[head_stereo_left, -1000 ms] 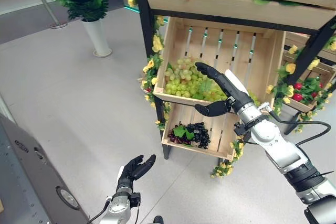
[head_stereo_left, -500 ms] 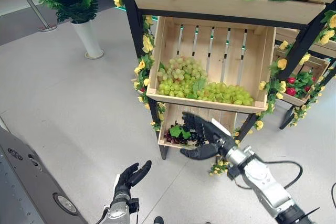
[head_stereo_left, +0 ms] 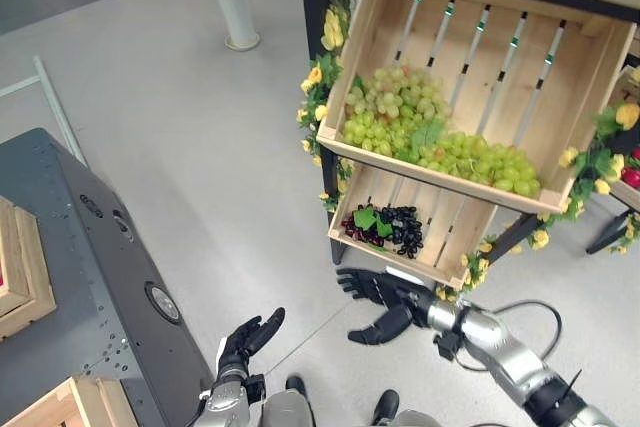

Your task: Pick up the fruits from the basket on one side to the basket on the other side

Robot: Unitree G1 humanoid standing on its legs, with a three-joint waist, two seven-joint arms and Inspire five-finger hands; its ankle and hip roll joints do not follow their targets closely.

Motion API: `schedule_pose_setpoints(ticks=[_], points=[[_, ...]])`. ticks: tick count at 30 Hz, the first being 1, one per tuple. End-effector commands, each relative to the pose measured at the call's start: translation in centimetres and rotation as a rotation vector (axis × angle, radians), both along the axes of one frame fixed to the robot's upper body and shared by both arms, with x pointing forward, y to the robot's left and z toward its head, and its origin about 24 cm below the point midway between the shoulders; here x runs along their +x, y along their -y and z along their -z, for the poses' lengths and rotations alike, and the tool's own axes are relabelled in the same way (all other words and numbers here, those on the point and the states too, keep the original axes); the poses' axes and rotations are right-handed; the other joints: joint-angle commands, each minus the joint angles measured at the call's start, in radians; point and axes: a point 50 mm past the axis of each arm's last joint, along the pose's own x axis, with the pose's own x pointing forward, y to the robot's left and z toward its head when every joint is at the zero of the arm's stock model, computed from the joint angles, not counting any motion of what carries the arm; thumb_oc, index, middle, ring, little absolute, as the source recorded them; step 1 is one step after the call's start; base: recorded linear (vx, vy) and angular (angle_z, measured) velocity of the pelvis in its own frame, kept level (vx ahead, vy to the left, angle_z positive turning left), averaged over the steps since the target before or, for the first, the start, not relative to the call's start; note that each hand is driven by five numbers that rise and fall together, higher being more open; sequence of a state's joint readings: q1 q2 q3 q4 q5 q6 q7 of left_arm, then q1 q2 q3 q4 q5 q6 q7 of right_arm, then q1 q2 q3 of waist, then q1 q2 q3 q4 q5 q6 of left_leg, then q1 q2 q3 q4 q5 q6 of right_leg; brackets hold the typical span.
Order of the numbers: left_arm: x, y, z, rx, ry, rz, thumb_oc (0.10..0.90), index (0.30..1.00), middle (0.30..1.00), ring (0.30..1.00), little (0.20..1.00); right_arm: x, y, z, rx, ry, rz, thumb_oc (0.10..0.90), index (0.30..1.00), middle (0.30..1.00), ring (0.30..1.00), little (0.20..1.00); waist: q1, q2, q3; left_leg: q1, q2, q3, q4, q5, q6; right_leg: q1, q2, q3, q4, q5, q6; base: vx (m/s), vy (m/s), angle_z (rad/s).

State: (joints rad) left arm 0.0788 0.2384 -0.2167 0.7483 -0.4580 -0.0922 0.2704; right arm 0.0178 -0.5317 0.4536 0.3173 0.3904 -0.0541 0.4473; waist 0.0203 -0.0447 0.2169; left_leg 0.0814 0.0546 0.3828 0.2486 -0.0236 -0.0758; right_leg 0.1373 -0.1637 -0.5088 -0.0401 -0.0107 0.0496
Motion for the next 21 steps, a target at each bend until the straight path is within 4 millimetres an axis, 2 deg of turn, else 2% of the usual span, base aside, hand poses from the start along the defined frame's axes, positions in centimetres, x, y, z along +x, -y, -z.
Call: schedule_pose_setpoints(ticks=[1,2,3,4,6,8,9,10,11,12,13,14,15,16,18,19,20,21], points=[[3.5,-0.7,-2.8,0.055,0.230,0.012,0.800,0.900,0.900,0.900,0.900,0.6,-1.7,0.6,0.188,0.000,0.214,0.800,0.900,0.900,0.900,0.900,-0.035,0.040,-0.085,0.155,-0.076,-0.076,-0.012,-0.080,0.000,-0.055,0.178,0.031,0.003,-0.043,-0.046,-0.29,0.114,0.90],[3.5,-0.6,-2.9,0.052,0.236,0.015,0.800,0.900,0.900,0.900,0.900,0.2,-1.7,1.0,0.191,-0.026,0.235,0.800,0.900,0.900,0.900,0.900,-0.042,0.046,-0.086,0.172,-0.090,-0.093,-0.071,-0.094,0.009,-0.071,0.182,0.036,0.010,-0.036,-0.038,-0.39,0.186,1.01],[3.9,-0.4,-3.2,0.053,0.248,0.031,0.800,0.900,0.900,0.900,0.900,-0.2,-1.9,1.7,0.205,-0.066,0.277,0.800,0.900,0.900,0.900,0.900,-0.055,0.054,-0.081,0.195,-0.115,-0.125,-0.181,-0.154,0.038,-0.120,0.183,0.045,0.033,-0.017,-0.018,-0.38,0.167,0.68],[4.3,-0.2,-3.4,0.059,0.254,0.054,0.800,0.900,0.900,0.900,0.900,-0.4,-1.9,2.0,0.193,-0.085,0.301,0.800,0.900,0.900,0.900,0.900,-0.062,0.055,-0.074,0.201,-0.126,-0.145,-0.232,-0.181,0.056,-0.156,0.183,0.049,0.046,0.001,-0.006,-0.41,0.151,0.49],[4.8,0.1,-3.7,0.074,0.259,0.085,0.800,0.900,0.900,0.900,0.900,-0.3,-2.1,2.2,0.175,-0.087,0.324,0.800,0.900,0.900,0.900,0.900,-0.066,0.052,-0.063,0.195,-0.136,-0.180,-0.280,-0.181,0.075,-0.199,0.184,0.053,0.056,0.024,0.008,-0.35,0.068,0.31],[5.4,0.5,-3.9,0.104,0.242,0.140,0.800,0.900,0.900,0.900,0.900,-0.2,-2.4,2.5,0.173,-0.100,0.356,0.800,0.900,0.900,0.900,0.900,-0.071,0.041,-0.030,0.164,-0.145,-0.236,-0.336,-0.149,0.103,-0.290,0.178,0.066,0.128,0.105,0.057,-0.53,0.069,0.28],[5.2,0.5,-3.6,0.112,0.220,0.151,0.800,0.900,0.900,0.900,0.900,-0.2,-2.6,2.6,0.155,-0.104,0.359,0.800,0.900,0.900,0.900,0.900,-0.081,0.042,-0.021,0.152,-0.145,-0.261,-0.336,-0.140,0.110,-0.324,0.179,0.116,0.192,0.120,0.067,-0.39,0.055,0.41],[5.2,0.5,-3.5,0.112,0.214,0.153,0.800,0.900,0.900,0.900,0.900,-0.2,-2.6,2.7,0.151,-0.105,0.360,0.800,0.900,0.900,0.900,0.900,-0.083,0.042,-0.020,0.149,-0.146,-0.266,-0.336,-0.138,0.112,-0.333,0.179,0.128,0.208,0.121,0.069,-0.29,0.024,0.45],[5.0,0.5,-3.2,0.117,0.193,0.167,0.800,0.900,0.900,0.900,0.900,-0.3,-2.7,2.9,0.141,-0.119,0.378,0.800,0.900,0.900,0.900,0.900,-0.095,0.042,-0.013,0.137,-0.147,-0.287,-0.336,-0.127,0.122,-0.357,0.182,0.197,0.279,0.120,0.073,-0.32,0.011,0.28],[4.8,0.2,-2.9,0.127,0.173,0.186,0.800,0.900,0.900,0.900,0.900,-0.7,-2.7,3.3,0.157,-0.161,0.409,0.800,0.900,0.900,0.900,0.900,-0.102,0.043,-0.008,0.122,-0.143,-0.290,-0.336,-0.112,0.134,-0.372,0.155,0.241,0.407,0.118,0.083,-0.35,0.021,0.18],[4.7,0.1,-2.9,0.128,0.167,0.190,0.800,0.900,0.900,0.900,0.900,-0.9,-2.6,3.6,0.166,-0.179,0.420,0.800,0.900,0.900,0.900,0.900,-0.099,0.046,-0.007,0.117,-0.139,-0.282,-0.336,-0.105,0.136,-0.372,0.128,0.234,0.472,0.108,0.082,-0.30,0.047,0.12],[4.3,-0.1,-2.5,0.118,0.151,0.190,0.800,0.900,0.900,0.900,0.900,-1.2,-2.2,4.4,0.166,-0.215,0.440,0.800,0.900,0.900,0.900,0.900,-0.087,0.058,-0.007,0.110,-0.125,-0.262,-0.336,-0.095,0.137,-0.344,0.061,0.225,0.547,0.073,0.064,-0.19,0.014,-0.02],[3.6,-0.1,-1.9,0.102,0.128,0.196,0.800,0.900,0.900,0.900,0.900,-1.6,-1.7,5.5,0.119,-0.253,0.457,0.800,0.900,0.900,0.900,0.900,-0.075,0.068,-0.008,0.105,-0.111,-0.256,-0.334,-0.092,0.139,-0.283,0.028,0.244,0.528,0.024,0.039,-0.16,-0.024,-0.13],[3.3,-0.1,-1.7,0.095,0.116,0.198,0.800,0.900,0.900,0.900,0.900,-1.8,-1.5,5.9,0.091,-0.271,0.465,0.800,0.900,0.900,0.900,0.900,-0.072,0.071,-0.009,0.103,-0.107,-0.257,-0.331,-0.092,0.140,-0.265,0.024,0.251,0.516,0.010,0.033,-0.11,-0.107,-0.22],[2.3,0.2,-0.6,0.060,0.063,0.203,0.800,0.900,0.900,0.900,0.900,-3.5,-0.7,7.9,0.030,-0.393,0.531,0.800,0.900,0.900,0.900,0.900,-0.067,0.079,-0.025,0.093,-0.091,-0.284,-0.326,-0.087,0.142,-0.154,0.018,0.297,0.363,-0.049,0.008,-0.11,-0.161,-0.05],[2.1,0.4,-0.3,0.048,0.052,0.205,0.800,0.900,0.900,0.900,0.900,-4.2,-0.4,8.7,0.012,-0.427,0.550,0.800,0.900,0.900,0.900,0.900,-0.062,0.078,-0.035,0.078,-0.084,-0.280,-0.317,-0.083,0.142,-0.117,0.017,0.296,0.274,-0.044,0.002,-0.13,-0.264,0.00],[1.7,1.0,0.4,0.031,0.026,0.210,0.800,0.900,0.900,0.900,0.900,-5.3,0.1,9.8,-0.047,-0.476,0.551,0.800,0.900,0.900,0.900,0.900,-0.047,0.064,-0.054,0.075,-0.078,-0.243,-0.310,-0.093,0.135,-0.052,0.032,0.286,0.124,-0.042,0.022,-0.11,-0.253,-0.07],[1.5,1.2,0.6,0.032,0.008,0.214,0.800,0.900,0.900,0.900,0.900,-5.6,0.2,10.1,-0.077,-0.502,0.545,0.800,0.900,0.900,0.900,0.900,-0.043,0.060,-0.060,0.074,-0.076,-0.227,-0.309,-0.095,0.130,-0.039,0.042,0.285,0.087,-0.037,0.029,-0.11,-0.324,-0.42]])
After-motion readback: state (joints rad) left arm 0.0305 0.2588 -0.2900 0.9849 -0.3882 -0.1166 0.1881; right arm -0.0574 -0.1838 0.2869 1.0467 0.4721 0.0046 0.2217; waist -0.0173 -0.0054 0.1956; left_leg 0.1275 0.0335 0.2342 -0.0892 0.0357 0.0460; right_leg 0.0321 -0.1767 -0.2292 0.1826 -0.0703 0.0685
